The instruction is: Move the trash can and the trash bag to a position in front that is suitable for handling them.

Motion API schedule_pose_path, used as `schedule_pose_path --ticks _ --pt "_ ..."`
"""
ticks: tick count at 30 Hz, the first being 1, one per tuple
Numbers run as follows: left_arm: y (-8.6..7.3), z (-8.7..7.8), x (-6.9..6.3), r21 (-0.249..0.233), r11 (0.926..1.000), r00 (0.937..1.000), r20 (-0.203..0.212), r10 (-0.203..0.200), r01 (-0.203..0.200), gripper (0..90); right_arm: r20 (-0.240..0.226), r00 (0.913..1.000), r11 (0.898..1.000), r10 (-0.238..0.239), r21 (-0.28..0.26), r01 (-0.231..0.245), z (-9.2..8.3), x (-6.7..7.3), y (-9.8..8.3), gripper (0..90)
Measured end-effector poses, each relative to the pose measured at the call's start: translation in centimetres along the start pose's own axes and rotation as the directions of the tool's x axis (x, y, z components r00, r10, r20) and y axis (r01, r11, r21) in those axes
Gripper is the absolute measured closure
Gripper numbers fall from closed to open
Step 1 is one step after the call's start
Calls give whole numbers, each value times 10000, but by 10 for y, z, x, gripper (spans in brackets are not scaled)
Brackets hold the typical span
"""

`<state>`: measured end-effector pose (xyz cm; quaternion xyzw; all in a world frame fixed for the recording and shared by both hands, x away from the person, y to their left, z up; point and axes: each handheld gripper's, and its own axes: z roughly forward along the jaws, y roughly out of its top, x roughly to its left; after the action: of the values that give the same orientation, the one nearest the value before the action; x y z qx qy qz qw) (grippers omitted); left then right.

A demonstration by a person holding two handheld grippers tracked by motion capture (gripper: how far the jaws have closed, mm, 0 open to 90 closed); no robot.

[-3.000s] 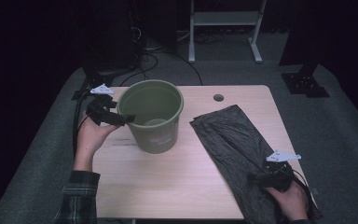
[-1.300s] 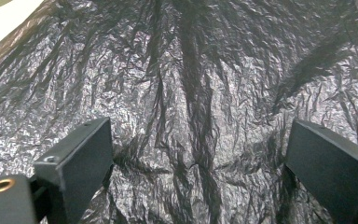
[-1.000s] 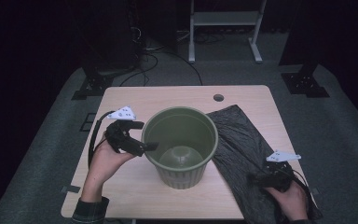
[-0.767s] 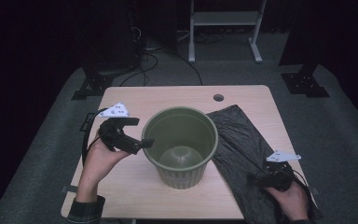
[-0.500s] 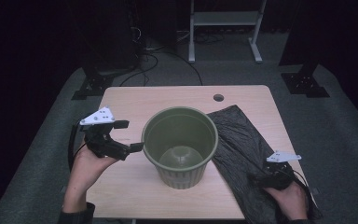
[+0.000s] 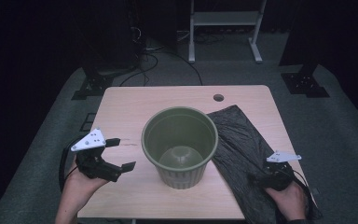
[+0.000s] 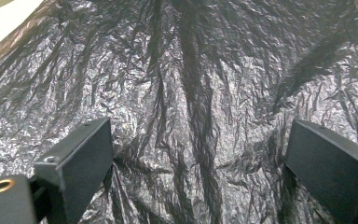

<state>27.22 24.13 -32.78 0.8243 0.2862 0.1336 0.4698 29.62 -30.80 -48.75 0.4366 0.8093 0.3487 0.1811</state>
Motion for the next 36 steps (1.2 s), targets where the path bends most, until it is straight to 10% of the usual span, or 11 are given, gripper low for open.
schedule_pose_path --ticks 36 --pt "-87 79 9 1139 9935 9976 -693 -4 84 0 -12 10000 10000 4 -5 -4 0 0 0 65"
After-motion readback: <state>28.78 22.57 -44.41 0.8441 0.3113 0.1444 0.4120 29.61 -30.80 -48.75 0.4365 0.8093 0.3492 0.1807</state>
